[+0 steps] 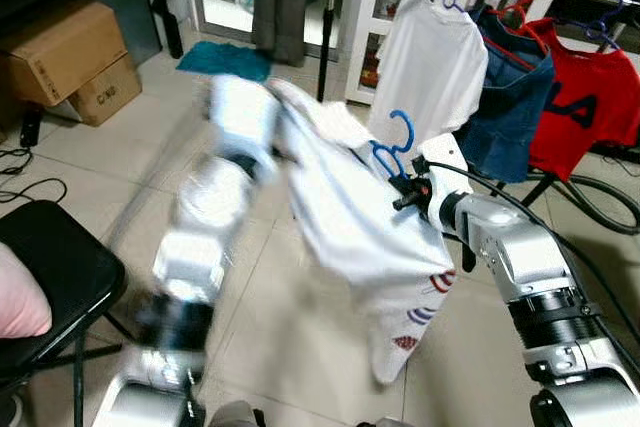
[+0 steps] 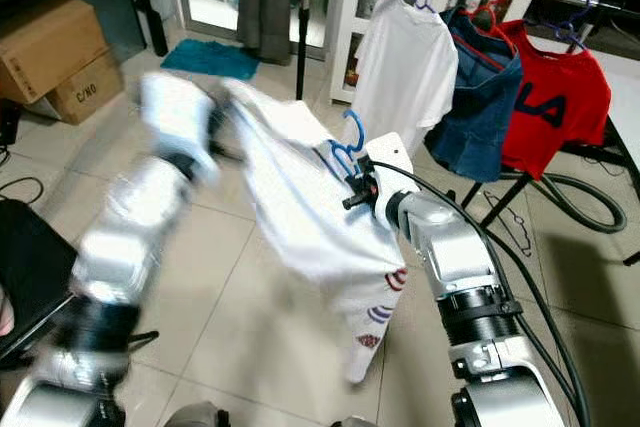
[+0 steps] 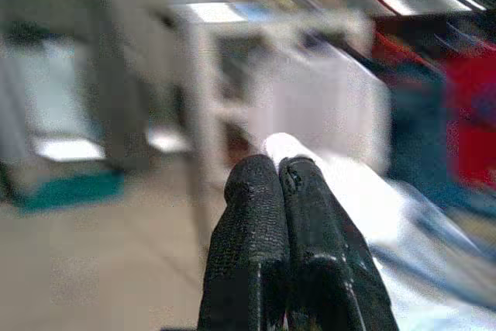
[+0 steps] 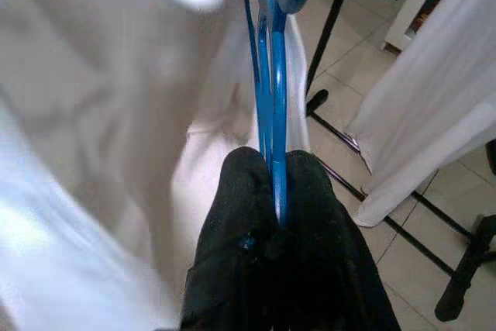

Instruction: Hang hanger

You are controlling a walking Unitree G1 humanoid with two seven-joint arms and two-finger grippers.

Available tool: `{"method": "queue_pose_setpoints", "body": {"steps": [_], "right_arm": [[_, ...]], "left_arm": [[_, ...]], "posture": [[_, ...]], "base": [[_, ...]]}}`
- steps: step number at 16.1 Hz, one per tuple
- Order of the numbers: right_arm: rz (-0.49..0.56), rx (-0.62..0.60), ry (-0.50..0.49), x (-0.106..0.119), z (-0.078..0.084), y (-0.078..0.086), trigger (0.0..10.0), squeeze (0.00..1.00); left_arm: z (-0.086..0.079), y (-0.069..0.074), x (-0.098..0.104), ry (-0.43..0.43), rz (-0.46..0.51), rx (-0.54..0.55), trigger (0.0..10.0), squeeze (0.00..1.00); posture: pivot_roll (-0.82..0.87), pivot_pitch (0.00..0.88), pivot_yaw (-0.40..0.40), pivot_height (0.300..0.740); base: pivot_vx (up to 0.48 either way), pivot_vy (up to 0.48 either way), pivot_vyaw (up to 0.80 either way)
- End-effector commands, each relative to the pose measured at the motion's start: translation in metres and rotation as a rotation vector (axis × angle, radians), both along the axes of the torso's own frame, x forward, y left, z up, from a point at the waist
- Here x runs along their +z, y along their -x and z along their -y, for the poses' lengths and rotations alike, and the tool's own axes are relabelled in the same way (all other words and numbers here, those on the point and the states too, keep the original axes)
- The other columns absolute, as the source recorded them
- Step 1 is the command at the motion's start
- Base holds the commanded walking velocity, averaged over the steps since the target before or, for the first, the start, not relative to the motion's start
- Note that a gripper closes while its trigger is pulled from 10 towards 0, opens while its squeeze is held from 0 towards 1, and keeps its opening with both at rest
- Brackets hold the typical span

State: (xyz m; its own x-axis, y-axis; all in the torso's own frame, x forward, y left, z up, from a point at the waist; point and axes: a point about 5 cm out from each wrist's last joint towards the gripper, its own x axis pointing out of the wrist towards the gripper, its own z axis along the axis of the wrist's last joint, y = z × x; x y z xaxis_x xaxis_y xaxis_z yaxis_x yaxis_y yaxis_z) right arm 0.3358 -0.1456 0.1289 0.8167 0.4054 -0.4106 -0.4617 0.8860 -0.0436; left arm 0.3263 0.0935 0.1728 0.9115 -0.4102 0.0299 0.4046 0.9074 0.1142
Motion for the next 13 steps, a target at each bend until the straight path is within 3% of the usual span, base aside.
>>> {"method": "queue_pose_setpoints", "body": {"steps": [1, 3, 5, 8, 9, 10, 13], "right_arm": [[0.056, -0.025, -0.023, 0.014, 0.004, -0.003, 0.0, 0.0], [0.088, -0.035, -0.046, 0.021, 0.003, -0.005, 0.0, 0.0], [0.144, -0.066, -0.077, 0.032, 0.003, -0.009, 0.0, 0.0], [0.091, -0.113, -0.02, 0.018, 0.012, -0.01, 0.0, 0.0], [0.068, -0.132, 0.003, 0.01, 0.017, -0.008, 0.0, 0.0], [0.057, -0.141, 0.01, 0.003, 0.022, -0.005, 0.0, 0.0], [0.071, -0.111, -0.001, -0.001, 0.024, 0.001, 0.0, 0.0]], "left_arm": [[0.013, 0.005, -0.003, 0.027, -0.041, -0.054, 0.0, 0.0], [0.023, 0.01, -0.013, 0.042, -0.125, -0.075, 0.0, 0.0], [0.041, 0.021, -0.023, 0.039, -0.197, -0.16, 0.0, 0.0], [0.046, 0.02, 0.009, 0.184, -0.064, -0.196, 0.0, 0.0], [0.037, 0.014, 0.022, 0.22, -0.003, -0.144, 0.0, 0.0], [0.011, 0.001, 0.037, 0.251, 0.08, 0.009, 0.0, 0.0], [-0.038, -0.016, 0.056, 0.295, 0.18, 0.228, 0.0, 0.0]], "posture": [[-0.03, 0.0, -0.064, 0.74], [-0.03, 0.0, -0.064, 0.74], [-0.03, 0.0, -0.063, 0.74], [-0.03, 0.0, -0.065, 0.74], [-0.03, 0.0, -0.066, 0.74], [-0.03, 0.0, -0.067, 0.74], [-0.02, 0.0, -0.071, 0.74]], "base": [[0.0, 0.0, 0.0], [0.0, 0.0, 0.0], [0.0, 0.0, 0.0], [0.0, 0.0, 0.0], [0.0, 0.0, 0.0], [0.0, 0.0, 0.0], [0.0, 0.0, 0.0]]}}
